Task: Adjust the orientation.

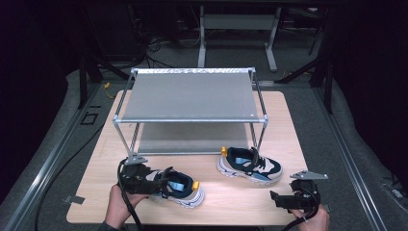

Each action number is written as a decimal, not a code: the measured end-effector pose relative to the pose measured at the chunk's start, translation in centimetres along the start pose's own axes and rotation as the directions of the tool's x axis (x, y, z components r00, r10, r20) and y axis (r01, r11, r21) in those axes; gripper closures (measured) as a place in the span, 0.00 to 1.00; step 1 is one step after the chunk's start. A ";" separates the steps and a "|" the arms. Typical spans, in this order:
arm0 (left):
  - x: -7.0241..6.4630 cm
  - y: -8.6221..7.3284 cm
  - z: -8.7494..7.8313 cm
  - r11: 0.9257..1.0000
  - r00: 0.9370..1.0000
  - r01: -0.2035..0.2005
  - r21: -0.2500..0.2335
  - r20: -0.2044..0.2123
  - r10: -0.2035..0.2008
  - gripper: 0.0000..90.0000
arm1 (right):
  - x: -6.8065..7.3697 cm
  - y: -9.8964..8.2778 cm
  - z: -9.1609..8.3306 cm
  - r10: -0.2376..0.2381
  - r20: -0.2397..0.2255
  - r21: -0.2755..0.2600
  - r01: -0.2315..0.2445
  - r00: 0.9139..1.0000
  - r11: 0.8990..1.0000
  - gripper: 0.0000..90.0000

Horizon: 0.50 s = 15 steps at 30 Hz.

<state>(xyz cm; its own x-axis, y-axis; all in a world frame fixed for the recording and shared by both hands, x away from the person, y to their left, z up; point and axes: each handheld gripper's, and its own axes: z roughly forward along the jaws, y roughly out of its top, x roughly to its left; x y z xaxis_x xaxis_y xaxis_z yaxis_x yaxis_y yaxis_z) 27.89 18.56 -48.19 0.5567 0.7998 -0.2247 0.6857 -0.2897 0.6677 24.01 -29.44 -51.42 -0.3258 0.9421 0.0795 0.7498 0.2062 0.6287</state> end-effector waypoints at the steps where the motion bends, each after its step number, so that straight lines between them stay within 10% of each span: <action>1: -0.1 0.1 0.3 1.000 1.000 0.005 -0.001 0.017 -0.005 0.21 | 0.0 0.0 -0.1 -0.002 -0.014 0.006 0.002 1.000 1.000 0.05; 15: -1.0 0.8 1.9 0.999 0.999 -0.034 0.042 -0.002 0.034 0.56 | -0.3 0.0 -0.2 0.010 -0.004 0.005 -0.010 1.000 1.000 0.07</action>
<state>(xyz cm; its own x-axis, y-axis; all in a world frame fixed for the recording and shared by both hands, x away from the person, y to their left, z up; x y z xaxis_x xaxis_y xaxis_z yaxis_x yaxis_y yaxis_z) 28.78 16.55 -48.74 0.5786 0.7906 -0.2004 0.6854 -0.3382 0.6448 23.98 -29.75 -51.31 -0.3204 0.9431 0.0886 0.7559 0.1982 0.6240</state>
